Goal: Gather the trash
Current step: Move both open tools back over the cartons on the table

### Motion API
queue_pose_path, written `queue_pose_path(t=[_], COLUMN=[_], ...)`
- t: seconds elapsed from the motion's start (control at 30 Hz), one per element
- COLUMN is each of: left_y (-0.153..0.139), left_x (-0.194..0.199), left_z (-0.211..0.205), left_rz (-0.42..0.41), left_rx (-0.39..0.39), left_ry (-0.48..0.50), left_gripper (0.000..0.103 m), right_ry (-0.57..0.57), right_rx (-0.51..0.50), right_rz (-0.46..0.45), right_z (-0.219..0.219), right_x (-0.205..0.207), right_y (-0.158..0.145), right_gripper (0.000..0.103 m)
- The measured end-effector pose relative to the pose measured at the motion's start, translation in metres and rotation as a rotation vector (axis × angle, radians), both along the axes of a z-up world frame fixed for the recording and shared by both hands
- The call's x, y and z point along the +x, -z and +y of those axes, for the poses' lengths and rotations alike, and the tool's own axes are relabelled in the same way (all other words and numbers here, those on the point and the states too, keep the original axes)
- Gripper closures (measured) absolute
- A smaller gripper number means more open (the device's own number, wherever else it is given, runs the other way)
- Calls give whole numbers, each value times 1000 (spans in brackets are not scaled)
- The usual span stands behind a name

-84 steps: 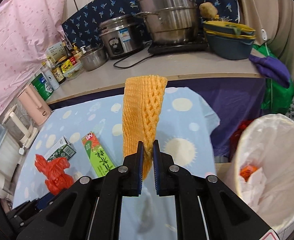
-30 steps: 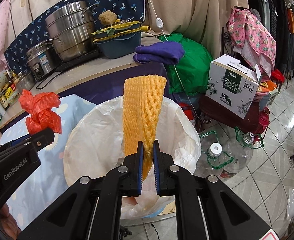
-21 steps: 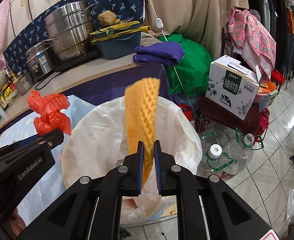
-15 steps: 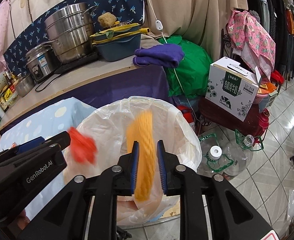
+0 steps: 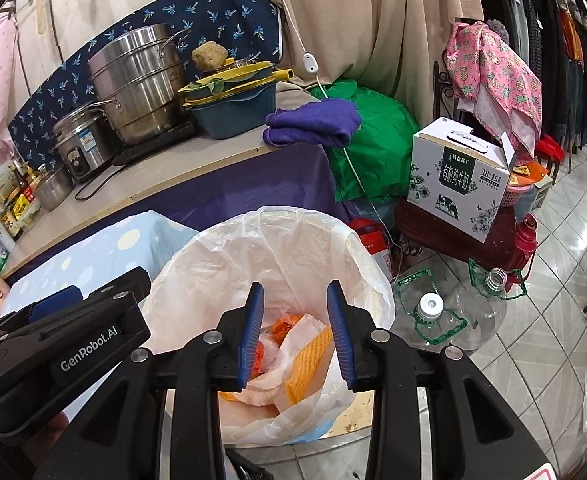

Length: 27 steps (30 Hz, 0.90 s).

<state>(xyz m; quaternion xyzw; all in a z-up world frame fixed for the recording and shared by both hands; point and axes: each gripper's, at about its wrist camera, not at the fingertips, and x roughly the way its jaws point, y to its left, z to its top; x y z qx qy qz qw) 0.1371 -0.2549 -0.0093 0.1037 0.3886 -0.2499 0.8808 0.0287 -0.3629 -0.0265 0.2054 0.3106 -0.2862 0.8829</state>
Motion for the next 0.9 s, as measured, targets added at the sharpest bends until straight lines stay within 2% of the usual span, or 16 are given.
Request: queue_pose_path(t=[0.57,0.67,0.8,0.9], left_y=[-14,-16,-21,-21], left_x=[2,5,11,16], left_z=[35,49,74,96], left_rz=[3,-9,-18,-20], left_rx=[-38,-38,-48,-43], left_ry=[-33,-61,-98,-127], left_gripper=[26,18,15,15], right_ry=[-21,-36,-59,-88], right_rx=[-30,-34,-45,-52], right_rz=[-25,-26,-35,-33], right_z=[26,36,52,67], right_x=[-1,2,7,14], right_y=[-20,-24,-29,-31], right_gripper=[64,63,51,50])
